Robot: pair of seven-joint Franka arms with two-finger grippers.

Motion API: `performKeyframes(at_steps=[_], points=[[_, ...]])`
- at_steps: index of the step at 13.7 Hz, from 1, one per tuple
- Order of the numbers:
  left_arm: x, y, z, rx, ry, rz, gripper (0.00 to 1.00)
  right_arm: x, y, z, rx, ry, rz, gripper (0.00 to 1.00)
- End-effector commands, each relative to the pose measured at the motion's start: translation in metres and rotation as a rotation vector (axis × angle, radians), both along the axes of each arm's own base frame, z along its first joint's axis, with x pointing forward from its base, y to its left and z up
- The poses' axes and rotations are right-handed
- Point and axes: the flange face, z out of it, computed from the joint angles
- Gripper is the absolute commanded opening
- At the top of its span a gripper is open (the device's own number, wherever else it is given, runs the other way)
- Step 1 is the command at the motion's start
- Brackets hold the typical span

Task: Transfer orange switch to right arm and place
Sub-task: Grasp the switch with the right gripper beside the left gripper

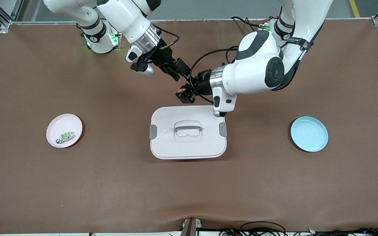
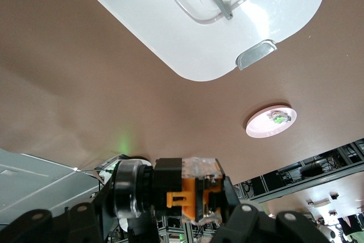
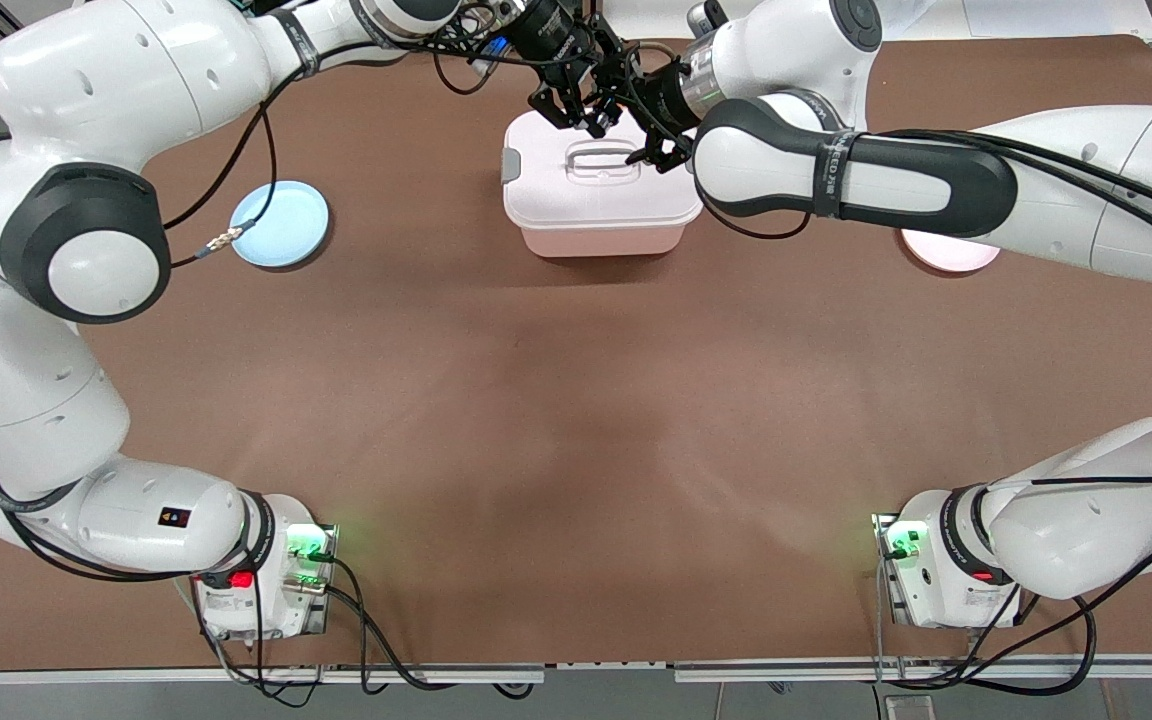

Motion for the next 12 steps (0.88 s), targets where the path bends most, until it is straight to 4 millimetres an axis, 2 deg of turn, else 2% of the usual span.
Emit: performKeyframes(at_steps=[1, 7, 11, 12], points=[[0.001, -0.005, 0.006, -0.020, 0.009, 0.016, 0.00, 0.003, 0.005, 0.002, 0.007, -0.019, 0.005, 1.00], [0.001, -0.005, 0.007, -0.021, 0.006, 0.016, 0.00, 0.018, 0.008, -0.005, 0.004, -0.018, 0.002, 1.00], [0.001, -0.005, 0.007, -0.022, 0.005, 0.015, 0.00, 0.021, 0.008, -0.007, 0.001, -0.018, 0.004, 1.00], [0.001, -0.005, 0.007, -0.022, 0.005, 0.015, 0.00, 0.022, 0.007, -0.007, 0.000, -0.028, 0.009, 0.92]])
